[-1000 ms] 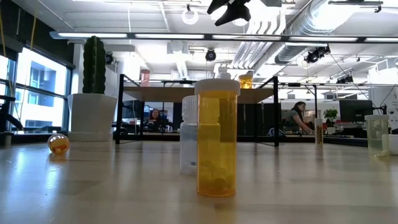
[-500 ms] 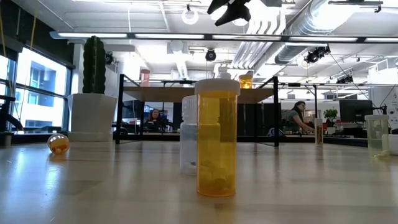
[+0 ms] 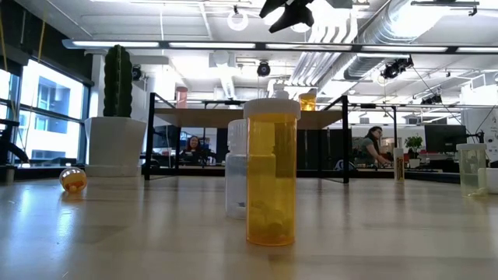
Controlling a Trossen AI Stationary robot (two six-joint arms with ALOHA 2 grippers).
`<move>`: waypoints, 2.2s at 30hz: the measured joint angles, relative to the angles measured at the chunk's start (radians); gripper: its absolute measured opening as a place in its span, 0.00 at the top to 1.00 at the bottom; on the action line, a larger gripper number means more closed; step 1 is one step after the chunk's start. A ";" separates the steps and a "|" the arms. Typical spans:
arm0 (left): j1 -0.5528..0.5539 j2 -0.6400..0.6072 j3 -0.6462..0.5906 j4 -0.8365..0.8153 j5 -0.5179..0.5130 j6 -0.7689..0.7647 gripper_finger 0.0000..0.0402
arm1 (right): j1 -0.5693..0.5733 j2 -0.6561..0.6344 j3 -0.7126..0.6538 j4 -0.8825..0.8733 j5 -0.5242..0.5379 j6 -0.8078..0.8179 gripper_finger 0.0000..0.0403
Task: Pick and place medicine bottles onto shelf by color
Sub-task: Put the pink pill bottle on the shelf
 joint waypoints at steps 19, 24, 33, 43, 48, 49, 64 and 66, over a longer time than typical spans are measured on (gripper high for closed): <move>0.116 -0.249 0.006 -0.061 -0.048 0.130 0.72 | 0.000 0.000 0.000 -0.001 0.000 0.000 0.39; 0.228 -0.365 0.006 -0.060 -0.067 0.285 0.72 | 0.000 0.000 0.000 -0.001 -0.001 0.002 0.39; 0.460 -0.513 0.006 -0.056 -0.066 0.588 0.72 | -0.002 0.000 0.000 -0.001 -0.001 0.026 0.39; 0.726 -0.651 0.006 -0.050 -0.064 0.840 0.72 | -0.003 0.000 0.000 0.000 0.100 0.019 0.39; 0.862 -0.716 0.006 -0.012 -0.061 0.968 0.72 | -0.023 0.000 0.000 0.000 0.105 0.018 0.39; 0.891 -0.728 0.006 0.002 -0.061 1.001 0.72 | -0.029 0.000 0.000 0.000 0.106 0.018 0.39; 1.371 -0.797 0.006 0.384 0.062 1.528 0.72 | -0.136 0.000 0.000 0.000 0.106 -0.009 0.39; 1.427 -0.794 0.007 0.430 0.099 1.570 0.72 | -0.150 0.000 0.000 0.000 0.106 -0.029 0.39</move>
